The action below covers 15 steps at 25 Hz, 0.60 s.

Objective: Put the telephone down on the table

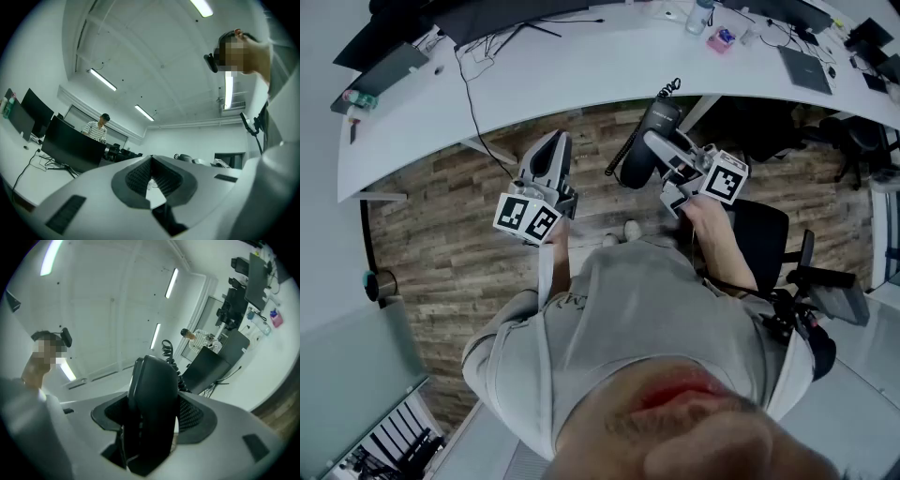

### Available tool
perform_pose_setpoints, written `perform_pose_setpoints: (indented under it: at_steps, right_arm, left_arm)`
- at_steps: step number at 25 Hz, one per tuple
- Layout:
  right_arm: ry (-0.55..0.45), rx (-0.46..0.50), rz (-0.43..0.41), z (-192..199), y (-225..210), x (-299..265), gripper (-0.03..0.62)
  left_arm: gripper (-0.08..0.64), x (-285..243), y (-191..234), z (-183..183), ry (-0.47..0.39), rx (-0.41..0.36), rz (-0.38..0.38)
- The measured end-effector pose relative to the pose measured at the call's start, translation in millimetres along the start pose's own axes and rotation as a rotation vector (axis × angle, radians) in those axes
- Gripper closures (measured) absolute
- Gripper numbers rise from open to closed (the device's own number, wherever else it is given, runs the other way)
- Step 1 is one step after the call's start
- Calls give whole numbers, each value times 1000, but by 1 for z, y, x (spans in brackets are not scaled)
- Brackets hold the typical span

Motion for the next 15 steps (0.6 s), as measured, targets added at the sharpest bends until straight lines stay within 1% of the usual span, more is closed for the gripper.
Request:
perform_pose_setpoints:
  at_steps: [2, 5, 8, 11, 15]
  right_arm:
    - [1, -7, -7, 5, 6, 9, 287]
    - [-3, -49, -34, 13, 11, 17, 287]
    - [23, -39, -17, 19, 10, 26, 287]
    - [31, -78, -55, 17, 7, 32, 285]
    - [38, -133, -101, 12, -8, 35, 285]
  left_arm:
    - [549, 0, -15, 4, 19, -12, 17]
    - [549, -1, -32, 8, 31, -40, 31]
    - [549, -1, -40, 11, 29, -39, 18]
    - [551, -5, -49, 18, 30, -26, 0]
    - [549, -15, -62, 26, 50, -50, -34]
Point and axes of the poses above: the fingertips, and each gripper's own axes: x backward along the fingers, y to its left, z out of its underside, the point moved 2 cm from there along x, backward along the fingers, and after that the axes turned 5 degrees about -z, right-handed, at the moved point
